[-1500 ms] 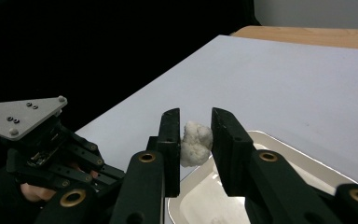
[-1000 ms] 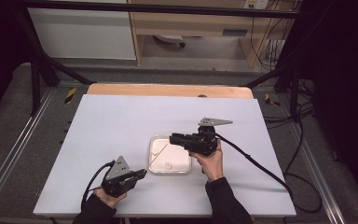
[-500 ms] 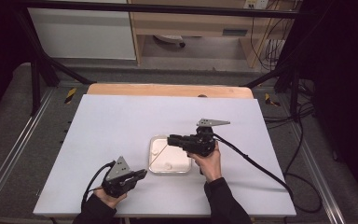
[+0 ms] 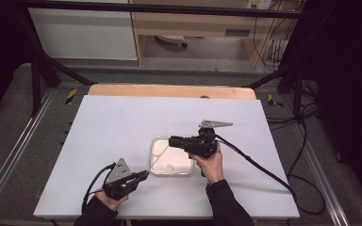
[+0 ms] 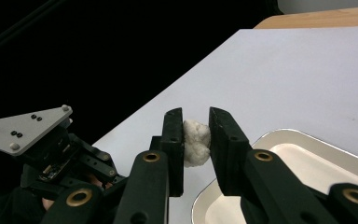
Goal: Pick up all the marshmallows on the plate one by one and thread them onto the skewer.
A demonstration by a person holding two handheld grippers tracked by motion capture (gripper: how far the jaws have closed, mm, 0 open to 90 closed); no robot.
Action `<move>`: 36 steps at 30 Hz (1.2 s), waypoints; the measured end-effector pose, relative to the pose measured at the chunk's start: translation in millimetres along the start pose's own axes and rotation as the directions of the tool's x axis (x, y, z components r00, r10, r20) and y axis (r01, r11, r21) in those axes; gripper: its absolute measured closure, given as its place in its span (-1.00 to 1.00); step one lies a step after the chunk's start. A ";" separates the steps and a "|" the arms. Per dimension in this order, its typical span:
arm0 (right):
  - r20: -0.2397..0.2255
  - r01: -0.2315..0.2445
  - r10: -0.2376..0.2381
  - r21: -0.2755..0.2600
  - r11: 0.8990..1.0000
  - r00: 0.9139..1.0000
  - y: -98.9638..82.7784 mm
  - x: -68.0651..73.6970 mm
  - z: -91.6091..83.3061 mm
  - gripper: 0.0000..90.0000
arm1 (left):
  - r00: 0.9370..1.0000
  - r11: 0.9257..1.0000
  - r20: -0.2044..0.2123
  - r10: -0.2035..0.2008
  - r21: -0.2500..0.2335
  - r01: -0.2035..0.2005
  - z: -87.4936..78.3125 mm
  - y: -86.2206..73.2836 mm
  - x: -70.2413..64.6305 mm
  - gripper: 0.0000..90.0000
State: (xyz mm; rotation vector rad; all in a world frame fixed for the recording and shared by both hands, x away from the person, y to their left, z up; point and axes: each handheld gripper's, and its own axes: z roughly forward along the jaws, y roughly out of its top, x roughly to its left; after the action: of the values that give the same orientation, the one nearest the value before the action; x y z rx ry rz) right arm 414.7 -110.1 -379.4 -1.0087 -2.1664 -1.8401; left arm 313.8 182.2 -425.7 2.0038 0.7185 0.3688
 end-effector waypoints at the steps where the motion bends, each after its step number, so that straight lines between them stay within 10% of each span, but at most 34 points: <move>1: 0.000 0.002 -0.002 0.000 1.000 1.000 0.5 0.5 -0.8 0.70 | 1.000 1.000 0.000 0.000 -0.002 0.000 0.0 0.0 0.1 0.96; 36: -0.048 -0.033 0.028 -0.098 0.995 0.998 -5.9 5.2 4.1 0.78 | 1.000 0.997 -0.026 -0.018 -0.081 0.015 -3.1 -3.0 -5.5 0.97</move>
State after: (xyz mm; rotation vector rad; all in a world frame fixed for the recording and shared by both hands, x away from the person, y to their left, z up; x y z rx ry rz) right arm 408.6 -104.5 -382.7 -1.0013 -2.0406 -1.9541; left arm 306.9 182.1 -426.5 1.9185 0.7253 0.4097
